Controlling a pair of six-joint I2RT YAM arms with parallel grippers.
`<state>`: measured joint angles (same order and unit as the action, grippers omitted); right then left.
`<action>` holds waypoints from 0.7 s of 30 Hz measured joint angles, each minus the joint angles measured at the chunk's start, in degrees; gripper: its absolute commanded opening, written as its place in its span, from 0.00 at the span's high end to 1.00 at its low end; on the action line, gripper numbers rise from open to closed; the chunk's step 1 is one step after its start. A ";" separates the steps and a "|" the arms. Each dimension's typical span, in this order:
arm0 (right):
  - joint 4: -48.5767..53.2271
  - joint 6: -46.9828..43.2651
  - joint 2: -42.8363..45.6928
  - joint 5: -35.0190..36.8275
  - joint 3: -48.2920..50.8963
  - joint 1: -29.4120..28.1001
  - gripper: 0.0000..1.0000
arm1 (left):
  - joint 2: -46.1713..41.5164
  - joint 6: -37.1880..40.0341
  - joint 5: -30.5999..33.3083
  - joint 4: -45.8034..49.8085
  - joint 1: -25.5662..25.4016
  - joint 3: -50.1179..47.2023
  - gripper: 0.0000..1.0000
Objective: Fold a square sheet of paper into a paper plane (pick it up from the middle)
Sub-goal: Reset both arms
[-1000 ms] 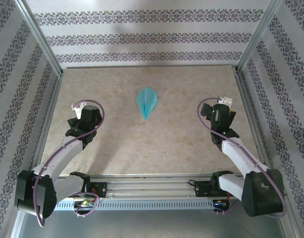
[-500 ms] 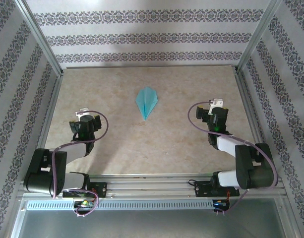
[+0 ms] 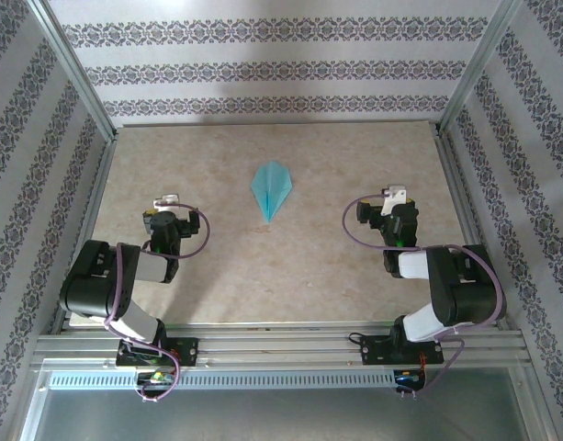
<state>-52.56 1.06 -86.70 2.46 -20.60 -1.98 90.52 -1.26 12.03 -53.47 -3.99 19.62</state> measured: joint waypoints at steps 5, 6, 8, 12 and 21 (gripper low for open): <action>0.04 0.22 0.00 0.02 -0.13 0.28 0.02 | 0.76 0.02 0.00 -1.14 0.00 0.15 0.01; 0.04 0.24 0.00 0.04 -0.13 0.39 0.02 | 0.76 0.04 -0.02 -1.42 0.00 0.15 0.01; 0.04 0.24 0.00 0.04 -0.13 0.39 0.02 | 0.76 0.48 -0.57 -1.97 0.00 0.13 0.01; 0.04 0.24 0.00 0.04 -0.13 0.39 0.02 | 0.76 1.51 -3.32 -3.13 0.00 0.13 0.01; 0.04 0.24 0.00 0.04 -0.13 0.39 0.02 | 0.76 1.51 -5.27 -2.71 1.29 0.92 0.01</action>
<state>-52.51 1.30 -86.70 2.50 -20.73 -1.58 91.29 0.25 6.76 -56.18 -2.70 20.53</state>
